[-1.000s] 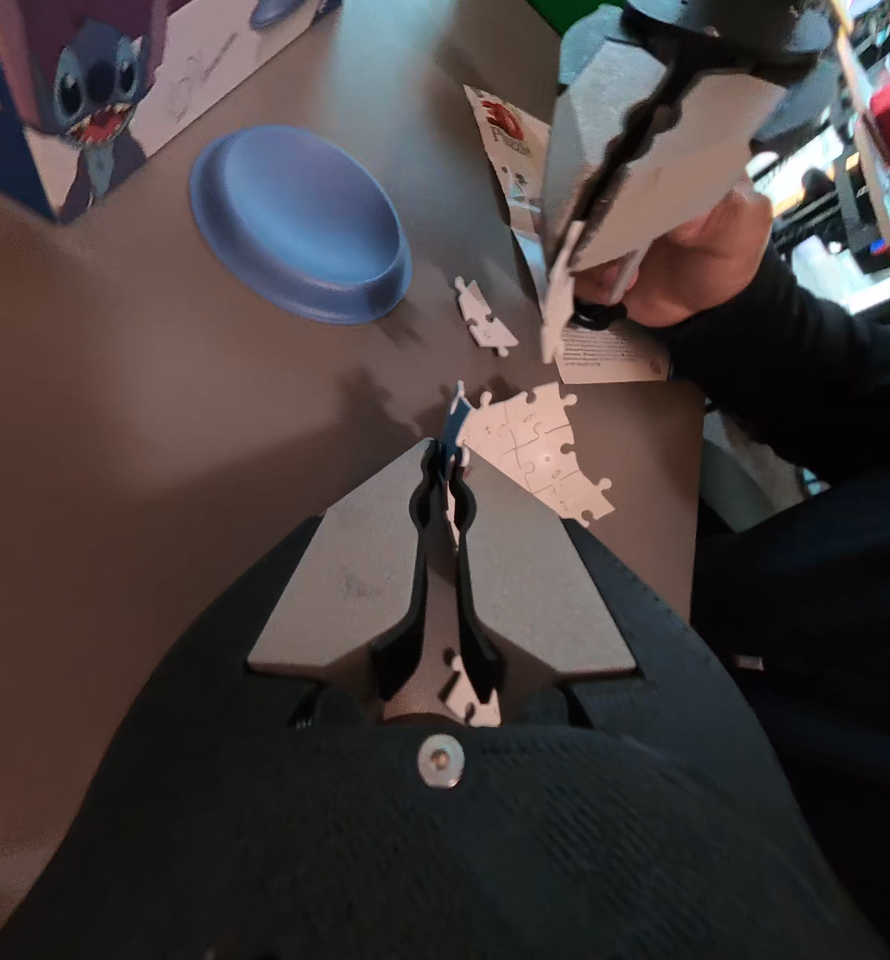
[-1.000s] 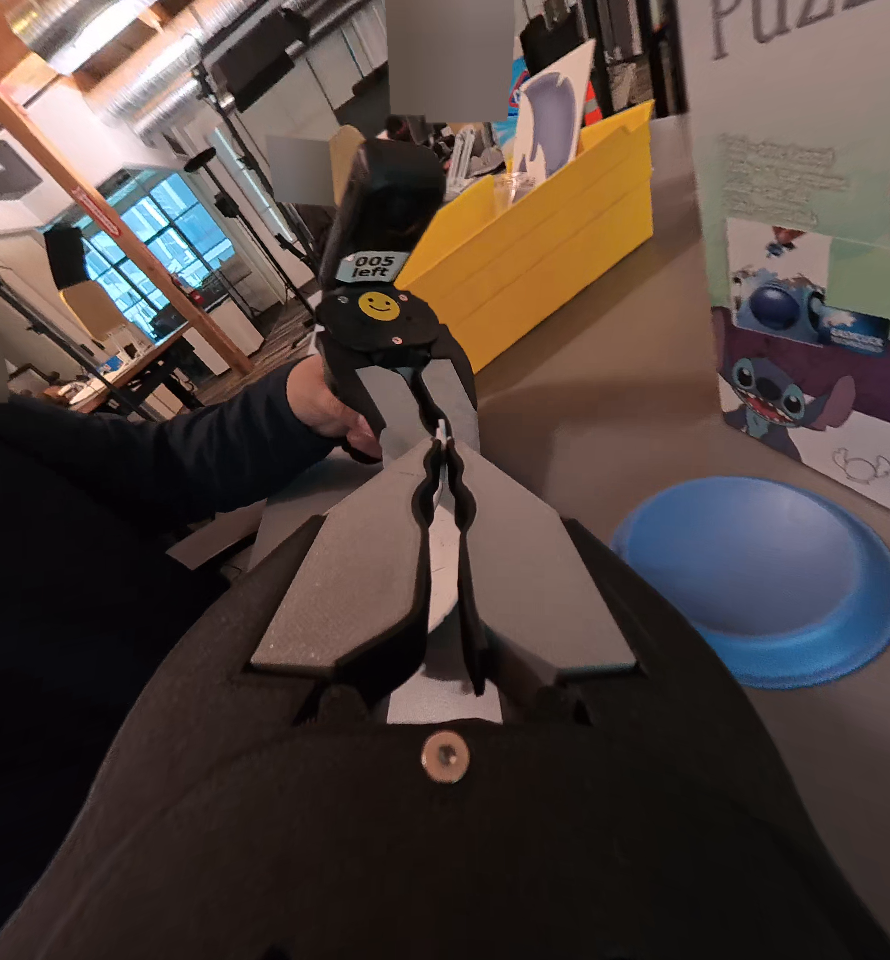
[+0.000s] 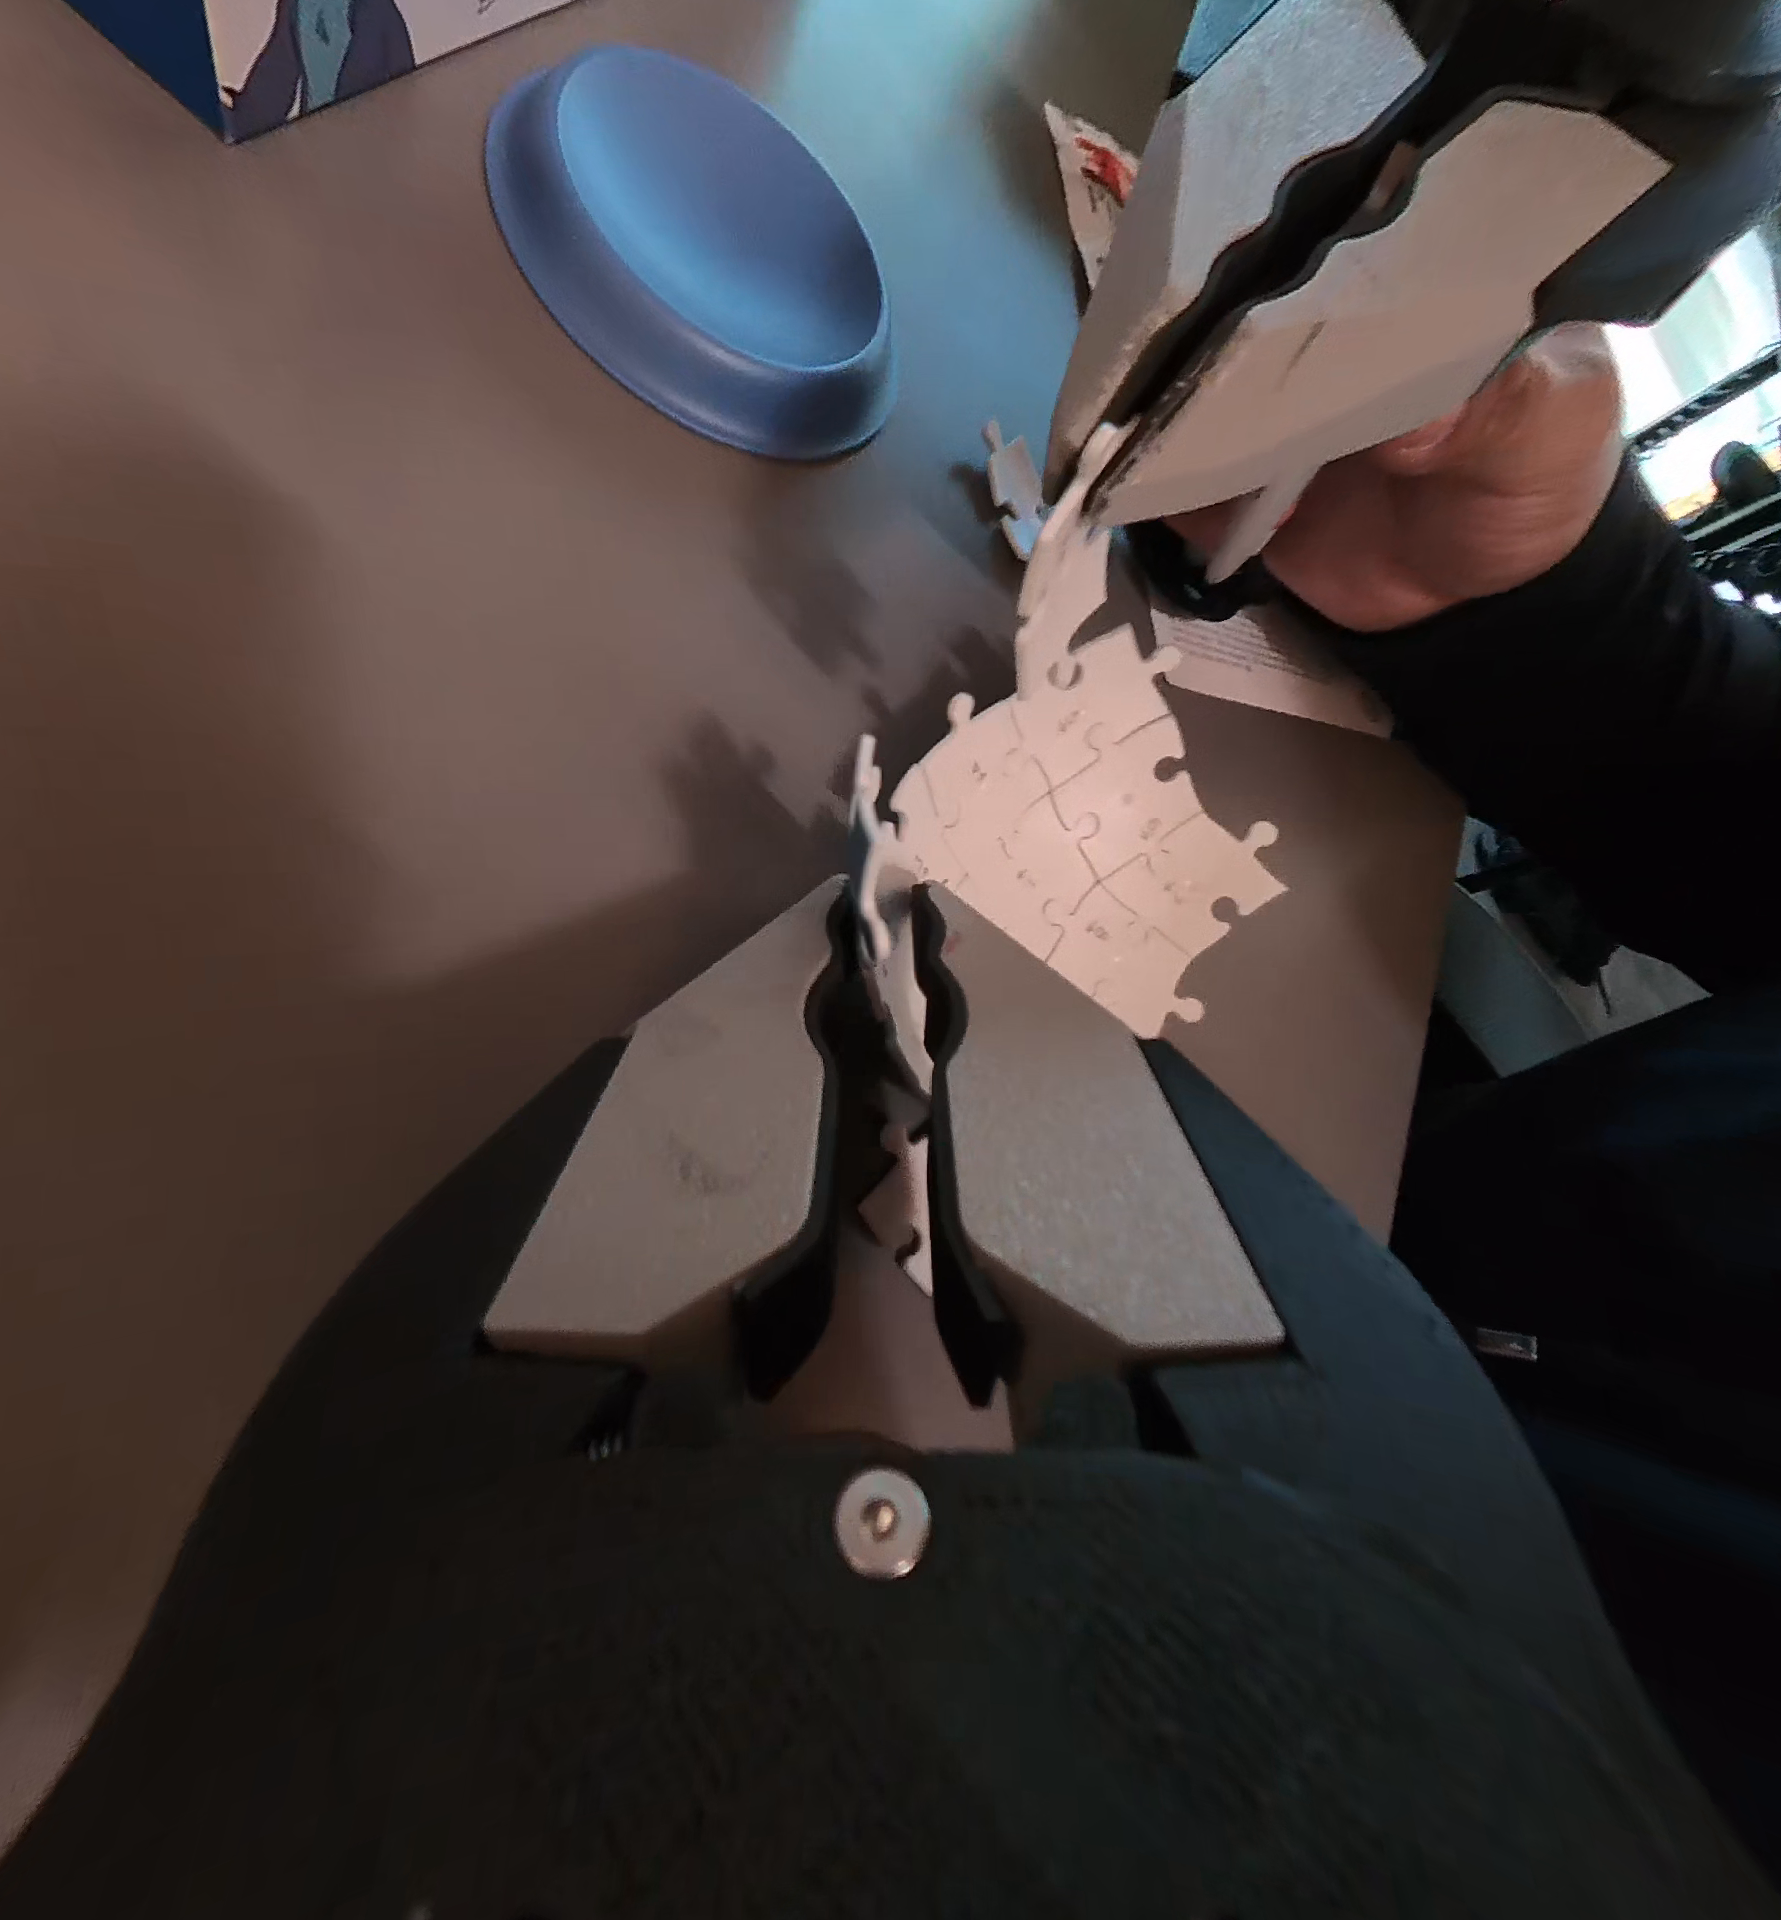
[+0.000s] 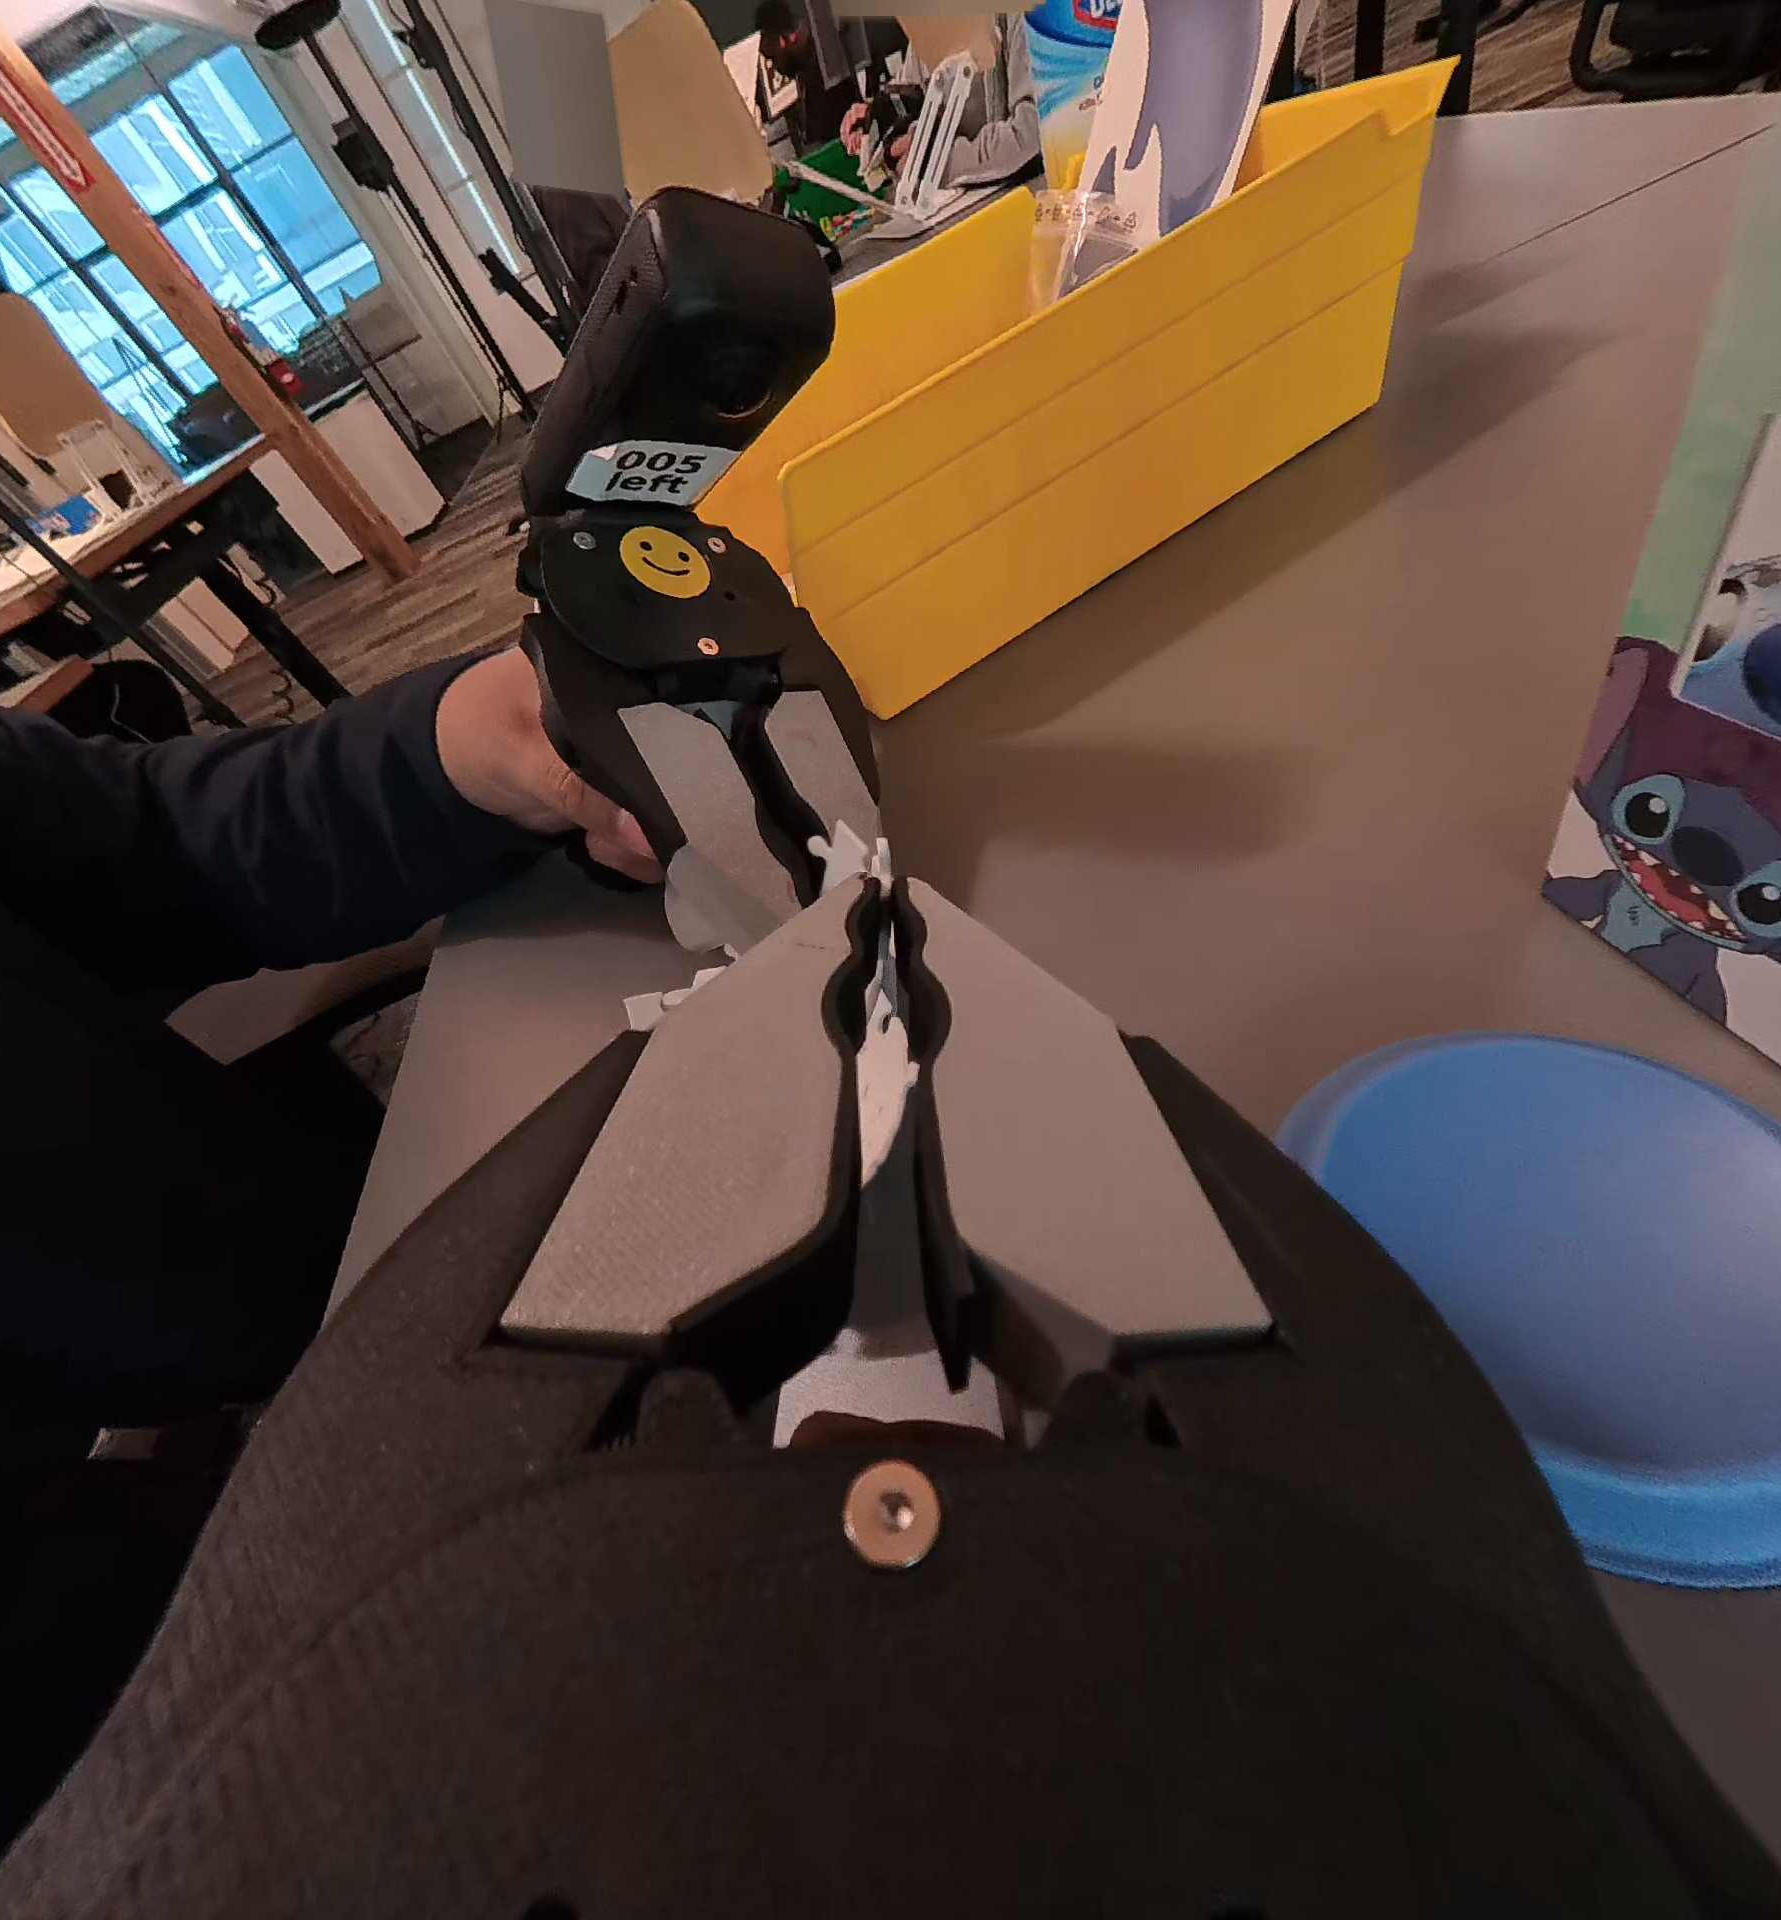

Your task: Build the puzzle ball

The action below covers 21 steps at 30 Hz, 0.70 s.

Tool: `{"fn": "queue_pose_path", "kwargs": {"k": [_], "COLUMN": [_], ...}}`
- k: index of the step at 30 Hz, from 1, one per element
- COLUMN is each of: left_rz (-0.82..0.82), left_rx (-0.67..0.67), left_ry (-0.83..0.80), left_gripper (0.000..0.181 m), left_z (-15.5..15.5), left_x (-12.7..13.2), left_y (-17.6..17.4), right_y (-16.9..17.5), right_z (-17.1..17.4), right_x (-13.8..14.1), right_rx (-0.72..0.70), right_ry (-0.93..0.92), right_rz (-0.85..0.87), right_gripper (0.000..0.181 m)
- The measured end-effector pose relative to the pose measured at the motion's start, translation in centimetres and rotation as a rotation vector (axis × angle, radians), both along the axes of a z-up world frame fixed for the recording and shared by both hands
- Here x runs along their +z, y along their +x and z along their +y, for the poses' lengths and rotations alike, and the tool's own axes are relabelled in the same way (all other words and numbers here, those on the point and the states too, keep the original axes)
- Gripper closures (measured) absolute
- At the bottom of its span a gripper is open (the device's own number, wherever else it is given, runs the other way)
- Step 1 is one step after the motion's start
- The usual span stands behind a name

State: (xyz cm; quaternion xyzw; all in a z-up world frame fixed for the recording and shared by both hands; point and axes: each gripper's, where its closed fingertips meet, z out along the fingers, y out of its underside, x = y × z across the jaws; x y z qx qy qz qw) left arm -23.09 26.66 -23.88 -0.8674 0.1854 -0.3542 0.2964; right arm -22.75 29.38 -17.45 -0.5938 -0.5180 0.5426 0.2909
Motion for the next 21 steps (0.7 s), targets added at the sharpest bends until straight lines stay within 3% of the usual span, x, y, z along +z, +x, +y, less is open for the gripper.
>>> {"fn": "queue_pose_path", "kwargs": {"k": [16, 21], "left_rz": [-0.195, -0.206], "left_rx": [-0.016, -0.008], "left_ry": [0.063, 0.069], "left_gripper": [0.181, 0.181], "left_z": [0.0, 0.0], "left_x": [2.5, 2.7], "left_y": [0.4, 0.3], "right_y": [-0.5, -0.8], "right_z": [-1.4, -1.6], "right_x": [1.8, 2.0], "right_rx": [0.101, 0.108], "right_ry": [-0.038, 0.032], "right_rz": [0.143, 0.14], "right_gripper": [0.181, 0.181]}}
